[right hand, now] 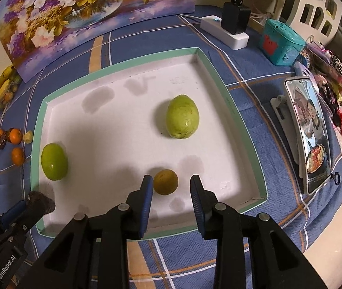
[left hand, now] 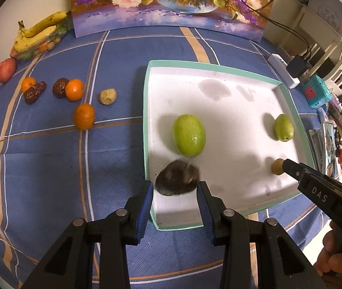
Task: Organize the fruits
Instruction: 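Carry the date and small brown fruit over the tray with both grippers, then open both grippers to drop the date and small fruit in the tray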
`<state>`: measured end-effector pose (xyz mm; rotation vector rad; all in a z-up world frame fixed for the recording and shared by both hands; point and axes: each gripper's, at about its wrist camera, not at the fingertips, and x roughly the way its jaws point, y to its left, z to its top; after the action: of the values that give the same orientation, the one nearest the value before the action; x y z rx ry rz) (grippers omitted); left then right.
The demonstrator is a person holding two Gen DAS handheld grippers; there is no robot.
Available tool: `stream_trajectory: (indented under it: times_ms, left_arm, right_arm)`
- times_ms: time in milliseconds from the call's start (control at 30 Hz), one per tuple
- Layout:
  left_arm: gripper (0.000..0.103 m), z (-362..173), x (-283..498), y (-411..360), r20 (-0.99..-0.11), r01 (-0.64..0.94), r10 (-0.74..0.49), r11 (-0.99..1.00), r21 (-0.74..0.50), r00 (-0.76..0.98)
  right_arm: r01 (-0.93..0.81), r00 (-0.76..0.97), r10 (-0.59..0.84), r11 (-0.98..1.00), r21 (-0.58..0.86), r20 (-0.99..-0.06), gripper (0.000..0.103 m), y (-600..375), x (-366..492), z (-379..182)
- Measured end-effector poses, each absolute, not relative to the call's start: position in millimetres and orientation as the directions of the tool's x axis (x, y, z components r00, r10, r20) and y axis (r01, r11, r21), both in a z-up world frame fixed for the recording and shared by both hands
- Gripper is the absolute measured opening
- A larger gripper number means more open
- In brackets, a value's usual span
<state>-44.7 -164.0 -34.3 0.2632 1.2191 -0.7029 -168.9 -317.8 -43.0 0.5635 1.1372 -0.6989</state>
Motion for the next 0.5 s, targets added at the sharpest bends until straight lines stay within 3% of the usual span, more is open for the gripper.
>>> stream_trajectory:
  times_ms: [300,333,367,400,467,500]
  left_arm:
    - [0.041,-31.1,-40.4,-155.6,-0.92,0.612,-0.345,0.773,-0.167,0.185]
    - [0.043,-30.1,-38.5,-153.4,-0.921,0.603,-0.336,0.782,-0.155,0.199]
    - [0.05,-29.6,-36.9,-151.3,-0.92,0.594,-0.331,0.79,-0.15,0.208]
    - [0.061,-29.4,-35.5,-149.6,-0.92,0.584,-0.328,0.798,-0.148,0.214]
    - [0.067,-28.9,-30.2,-142.9,-0.922,0.554,-0.308,0.821,-0.134,0.235]
    - [0.071,-29.1,-28.7,-140.7,-0.923,0.545,-0.299,0.829,-0.125,0.243]
  right_arm:
    - [0.74,0.256,-0.207,0.67,0.054,-0.944,0.033,-314.8,-165.1,-43.5]
    - [0.739,0.256,-0.207,0.672,0.053,-0.944,0.033,-314.6,-164.8,-43.7]
    - [0.737,0.258,-0.207,0.674,0.053,-0.944,0.033,-314.2,-164.4,-43.7]
    - [0.734,0.26,-0.207,0.677,0.054,-0.943,0.036,-314.0,-163.9,-43.9]
    - [0.729,0.265,-0.212,0.683,0.051,-0.941,0.058,-313.0,-162.9,-43.9]
    - [0.726,0.267,-0.217,0.687,0.047,-0.939,0.06,-312.1,-162.3,-43.6]
